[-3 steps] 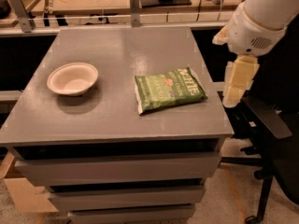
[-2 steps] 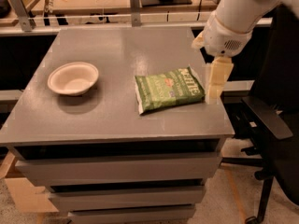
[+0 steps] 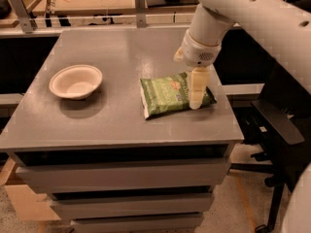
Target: Place green jalapeno chip bag into paper bowl
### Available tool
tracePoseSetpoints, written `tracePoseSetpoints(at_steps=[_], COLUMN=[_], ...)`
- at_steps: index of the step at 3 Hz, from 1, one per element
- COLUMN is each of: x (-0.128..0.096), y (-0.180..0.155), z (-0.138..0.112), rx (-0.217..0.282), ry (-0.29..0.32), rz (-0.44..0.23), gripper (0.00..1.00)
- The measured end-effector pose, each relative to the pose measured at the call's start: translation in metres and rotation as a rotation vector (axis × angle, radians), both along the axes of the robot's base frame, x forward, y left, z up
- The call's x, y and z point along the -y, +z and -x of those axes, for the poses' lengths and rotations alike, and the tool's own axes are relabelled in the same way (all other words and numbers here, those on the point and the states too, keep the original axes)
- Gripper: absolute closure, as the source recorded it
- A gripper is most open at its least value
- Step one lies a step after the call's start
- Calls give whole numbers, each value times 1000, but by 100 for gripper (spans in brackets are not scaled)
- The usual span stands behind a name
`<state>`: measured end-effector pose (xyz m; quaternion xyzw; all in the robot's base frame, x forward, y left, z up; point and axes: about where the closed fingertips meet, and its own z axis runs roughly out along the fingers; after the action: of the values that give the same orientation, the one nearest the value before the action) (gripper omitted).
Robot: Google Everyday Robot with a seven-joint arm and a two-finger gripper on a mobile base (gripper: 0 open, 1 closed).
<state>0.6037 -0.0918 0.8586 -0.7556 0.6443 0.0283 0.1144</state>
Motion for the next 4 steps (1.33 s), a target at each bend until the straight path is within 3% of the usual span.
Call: tracePoseSetpoints(at_steps=[1, 2, 4], x=[-9, -13, -16], y=[-13, -3, 75], z=[-8, -13, -11], rx=[-17, 11, 172], ry=[18, 32, 73], rz=[2, -1, -44], gripper=[23, 47, 93])
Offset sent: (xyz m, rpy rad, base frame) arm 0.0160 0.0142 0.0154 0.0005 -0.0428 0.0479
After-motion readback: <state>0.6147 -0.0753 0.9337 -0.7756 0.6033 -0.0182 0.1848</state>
